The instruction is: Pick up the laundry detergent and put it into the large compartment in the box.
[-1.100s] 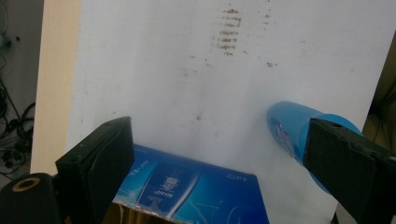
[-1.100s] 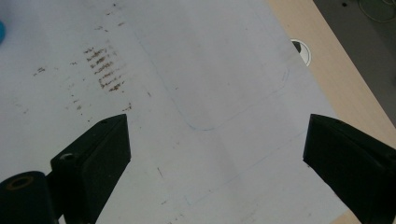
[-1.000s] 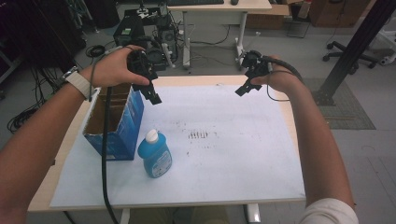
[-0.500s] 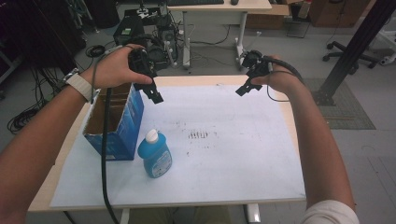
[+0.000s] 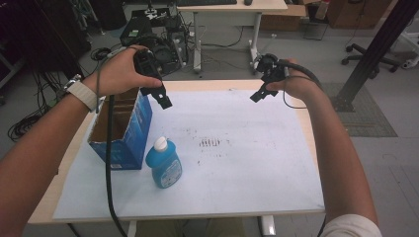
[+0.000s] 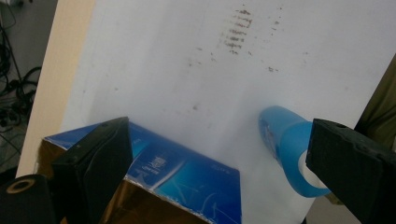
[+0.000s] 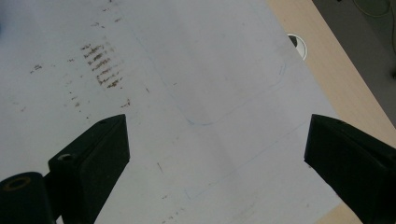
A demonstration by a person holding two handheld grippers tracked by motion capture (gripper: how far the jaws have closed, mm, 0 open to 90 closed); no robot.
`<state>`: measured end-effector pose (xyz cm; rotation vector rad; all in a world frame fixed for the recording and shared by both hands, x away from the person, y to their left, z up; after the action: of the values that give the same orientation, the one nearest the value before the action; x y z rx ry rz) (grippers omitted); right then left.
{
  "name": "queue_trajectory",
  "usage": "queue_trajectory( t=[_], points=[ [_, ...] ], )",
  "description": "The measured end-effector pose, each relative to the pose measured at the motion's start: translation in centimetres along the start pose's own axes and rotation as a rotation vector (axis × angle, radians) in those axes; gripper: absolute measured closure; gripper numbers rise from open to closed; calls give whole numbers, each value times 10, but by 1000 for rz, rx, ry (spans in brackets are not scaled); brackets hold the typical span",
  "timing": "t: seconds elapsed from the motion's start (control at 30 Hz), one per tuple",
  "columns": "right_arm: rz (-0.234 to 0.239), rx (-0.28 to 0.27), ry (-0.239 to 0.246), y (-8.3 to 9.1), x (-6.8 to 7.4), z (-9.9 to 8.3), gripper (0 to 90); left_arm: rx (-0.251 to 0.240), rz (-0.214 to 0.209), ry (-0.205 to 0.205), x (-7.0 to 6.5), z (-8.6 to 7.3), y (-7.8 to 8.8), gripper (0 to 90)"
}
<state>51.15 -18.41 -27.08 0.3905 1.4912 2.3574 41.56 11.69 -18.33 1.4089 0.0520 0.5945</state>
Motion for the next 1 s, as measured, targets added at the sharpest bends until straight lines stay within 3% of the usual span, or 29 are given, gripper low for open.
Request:
queue_trajectory(
  t=[0.33,1.0],
  points=[
    [-2,-9,4,-1,2,2,71,0,3,77,-6,-7,13,72],
    [-5,-15,23,3,8,3,71,24,19,150,-25,-11,22,73]
  ],
)
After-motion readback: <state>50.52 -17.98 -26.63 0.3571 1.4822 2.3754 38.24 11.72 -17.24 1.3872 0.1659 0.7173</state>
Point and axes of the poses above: each handheld gripper's, and its own axes: y roughly backward along the jaws, z roughly out of its top, x roughly to its left, the point moved 3 cm from there along -y, roughly forward along the jaws, and after that the axes turned 10 degrees about z, right-handed, at the moved point
